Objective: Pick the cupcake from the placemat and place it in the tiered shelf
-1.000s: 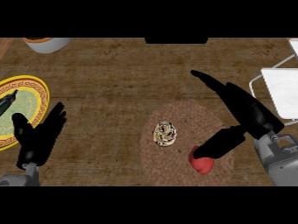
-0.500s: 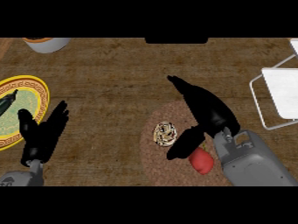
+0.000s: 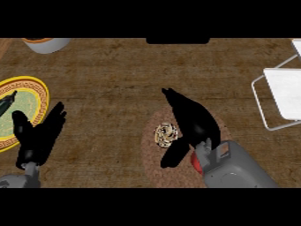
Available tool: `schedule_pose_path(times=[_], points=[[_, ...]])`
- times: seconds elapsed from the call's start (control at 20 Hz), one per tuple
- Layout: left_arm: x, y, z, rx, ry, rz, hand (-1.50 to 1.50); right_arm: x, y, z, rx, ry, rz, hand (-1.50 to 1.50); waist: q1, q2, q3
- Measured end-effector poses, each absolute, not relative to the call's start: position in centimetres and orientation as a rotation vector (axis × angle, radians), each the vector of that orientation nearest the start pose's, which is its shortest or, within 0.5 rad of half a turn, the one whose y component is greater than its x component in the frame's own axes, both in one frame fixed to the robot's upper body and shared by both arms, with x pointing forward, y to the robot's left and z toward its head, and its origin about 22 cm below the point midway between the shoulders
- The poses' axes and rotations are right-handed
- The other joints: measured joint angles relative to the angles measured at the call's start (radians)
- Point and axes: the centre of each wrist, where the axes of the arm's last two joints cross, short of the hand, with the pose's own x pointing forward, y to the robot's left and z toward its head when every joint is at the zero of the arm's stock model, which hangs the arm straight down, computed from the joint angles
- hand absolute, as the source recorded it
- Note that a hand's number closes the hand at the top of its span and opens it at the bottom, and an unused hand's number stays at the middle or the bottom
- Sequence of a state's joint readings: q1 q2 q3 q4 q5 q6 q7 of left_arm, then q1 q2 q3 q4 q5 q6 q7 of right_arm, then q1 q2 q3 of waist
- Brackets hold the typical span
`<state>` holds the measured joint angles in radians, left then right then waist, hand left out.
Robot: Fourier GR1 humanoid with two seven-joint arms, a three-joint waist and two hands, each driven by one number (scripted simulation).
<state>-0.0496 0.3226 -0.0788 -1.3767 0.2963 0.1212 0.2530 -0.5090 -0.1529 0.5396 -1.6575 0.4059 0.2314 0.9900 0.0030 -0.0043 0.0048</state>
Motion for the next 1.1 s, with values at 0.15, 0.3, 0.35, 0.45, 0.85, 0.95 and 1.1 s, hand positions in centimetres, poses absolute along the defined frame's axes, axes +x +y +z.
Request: schedule_pose_path(times=[0.15,0.3,0.35,0.45,0.85,0.95,1.1], points=[[25.2,29.1,-2.0,0.093,-1.161,0.046,0.0,26.9,-8.2,11.8,-0.489,-1.099,1.048,-1.5,-0.002,-0.001,0.002],[25.1,29.2,-1.9,0.094,-1.169,0.042,0.0,27.3,-7.9,11.1,-0.516,-1.087,1.039,-1.5,0.0,-0.001,0.002],[25.3,29.1,-1.5,0.092,-1.161,0.04,0.0,27.4,-8.0,10.6,-0.523,-1.081,1.038,-1.5,0.0,0.0,0.001],[25.3,29.3,-1.7,0.095,-1.157,0.044,0.0,26.9,-7.9,10.0,-0.526,-1.073,1.041,-1.5,-0.001,0.0,0.001],[25.1,29.9,-1.8,0.099,-1.167,0.042,0.0,27.5,-7.4,7.8,-0.594,-1.019,1.049,-1.5,0.0,0.0,0.001],[25.3,29.9,-1.6,0.099,-1.158,0.042,0.0,27.8,-6.9,7.2,-0.615,-1.007,1.052,-1.5,0.001,0.0,0.001],[25.4,29.6,-1.4,0.097,-1.151,0.043,0.0,28.3,-6.7,5.5,-0.645,-0.994,1.061,-1.5,0.002,0.001,0.001]])
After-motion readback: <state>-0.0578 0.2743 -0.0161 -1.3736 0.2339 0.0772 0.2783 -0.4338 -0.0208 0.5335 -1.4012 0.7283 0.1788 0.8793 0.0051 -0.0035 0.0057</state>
